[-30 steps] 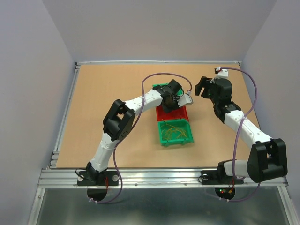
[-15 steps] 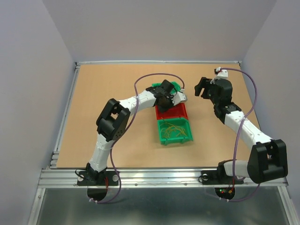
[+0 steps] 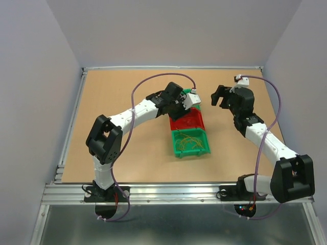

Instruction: Untangle the cables

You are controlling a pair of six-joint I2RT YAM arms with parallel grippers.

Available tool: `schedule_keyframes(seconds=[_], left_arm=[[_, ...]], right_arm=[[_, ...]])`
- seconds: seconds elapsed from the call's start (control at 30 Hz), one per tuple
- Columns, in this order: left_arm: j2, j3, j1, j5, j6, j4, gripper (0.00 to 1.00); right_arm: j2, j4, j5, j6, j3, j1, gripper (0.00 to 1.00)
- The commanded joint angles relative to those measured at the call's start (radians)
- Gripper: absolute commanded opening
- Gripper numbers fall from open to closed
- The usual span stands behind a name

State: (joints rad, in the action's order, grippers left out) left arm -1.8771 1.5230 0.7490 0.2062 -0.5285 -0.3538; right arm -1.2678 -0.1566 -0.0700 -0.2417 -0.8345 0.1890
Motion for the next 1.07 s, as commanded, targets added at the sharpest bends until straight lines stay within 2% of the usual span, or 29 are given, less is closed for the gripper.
schedule_keyframes(seconds=[0.0,0.07,0.13,0.2,0.23,0.27,0.4,0.43,0.57,0.63,0.73,0.83,0.93,1.03], left_arm=[[0.097,-0.05,-0.013,-0.01,0.024,0.041,0.62],[0.152,-0.085,-0.025,-0.011,0.035,0.055,0.72],[0.245,-0.156,-0.04,-0.005,0.071,0.11,0.78],[0.332,-0.231,-0.094,0.018,0.107,0.23,0.99],[0.433,-0.274,-0.121,0.024,0.145,0.277,0.99],[0.484,-0.362,-0.176,0.038,0.16,0.348,0.99],[0.718,-0.562,-0.308,0.041,0.237,0.521,0.99],[0.796,-0.598,-0.357,0.05,0.24,0.536,0.99],[0.979,-0.821,-0.44,0.084,0.251,0.63,0.98],[1.056,-0.882,-0.459,0.067,0.24,0.673,0.97],[1.284,-1.045,-0.485,0.013,0.239,0.771,0.98],[1.427,-1.141,-0.485,0.025,0.207,0.877,0.99],[1.495,-1.219,-0.485,0.077,0.145,0.927,0.99],[1.498,-1.242,-0.485,0.122,0.128,0.937,0.99]], right_arm=[[0.064,-0.109,0.028,0.036,0.055,-0.01,0.94],[0.094,-0.147,0.032,0.038,0.08,-0.008,0.98],[0.117,-0.21,0.053,0.042,0.11,-0.008,1.0],[0.146,-0.269,0.064,0.015,0.13,-0.008,1.0],[0.154,-0.282,0.111,0.013,0.136,-0.008,1.0],[0.172,-0.303,0.139,0.01,0.147,-0.008,1.0],[0.249,-0.36,0.271,0.005,0.201,-0.006,1.0],[0.266,-0.368,0.283,0.004,0.212,-0.006,1.0],[0.349,-0.377,0.286,-0.034,0.296,-0.008,1.0],[0.375,-0.383,0.273,-0.053,0.362,-0.006,1.0],[0.415,-0.403,0.242,-0.077,0.429,-0.006,1.0],[0.432,-0.409,0.233,-0.094,0.452,-0.006,1.0],[0.459,-0.426,0.222,-0.102,0.477,-0.006,1.0],[0.473,-0.429,0.208,-0.091,0.492,-0.006,1.0]])
